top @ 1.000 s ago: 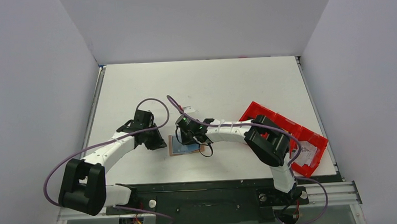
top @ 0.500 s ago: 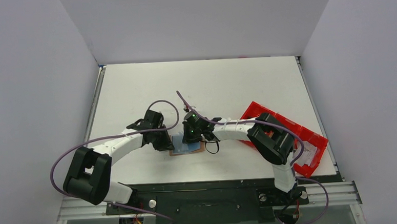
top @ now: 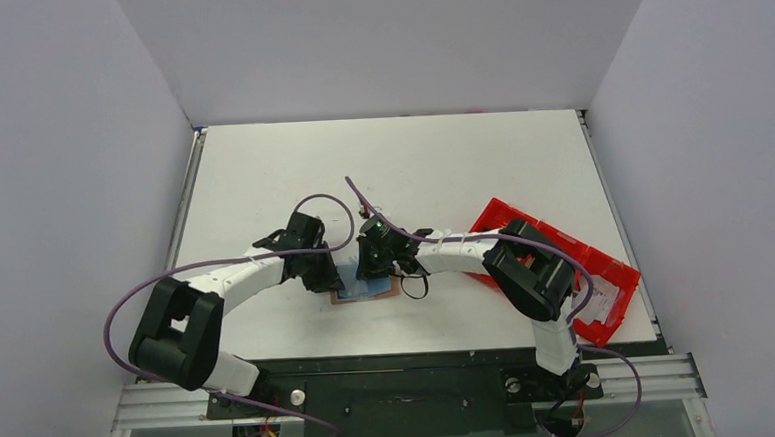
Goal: Take the credit cards out of the card holder
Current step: Remove the credit card from the card holder.
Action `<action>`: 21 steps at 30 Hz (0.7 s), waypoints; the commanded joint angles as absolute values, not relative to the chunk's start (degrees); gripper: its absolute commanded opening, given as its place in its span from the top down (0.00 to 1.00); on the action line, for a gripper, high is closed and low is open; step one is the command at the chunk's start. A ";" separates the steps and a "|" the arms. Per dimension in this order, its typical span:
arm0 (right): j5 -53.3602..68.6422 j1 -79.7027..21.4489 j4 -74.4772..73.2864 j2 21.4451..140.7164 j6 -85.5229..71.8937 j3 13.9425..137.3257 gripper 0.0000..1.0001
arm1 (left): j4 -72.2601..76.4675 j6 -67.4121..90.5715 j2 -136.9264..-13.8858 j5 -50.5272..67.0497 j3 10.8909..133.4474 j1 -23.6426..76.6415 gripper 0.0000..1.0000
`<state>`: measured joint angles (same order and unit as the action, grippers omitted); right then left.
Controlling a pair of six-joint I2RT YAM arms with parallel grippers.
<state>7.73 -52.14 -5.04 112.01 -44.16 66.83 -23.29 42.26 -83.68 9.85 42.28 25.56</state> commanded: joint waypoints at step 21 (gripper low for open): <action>5.29 -50.75 -14.65 103.55 -42.41 66.16 0.57 | -19.94 45.55 -82.61 7.56 43.11 26.76 1.00</action>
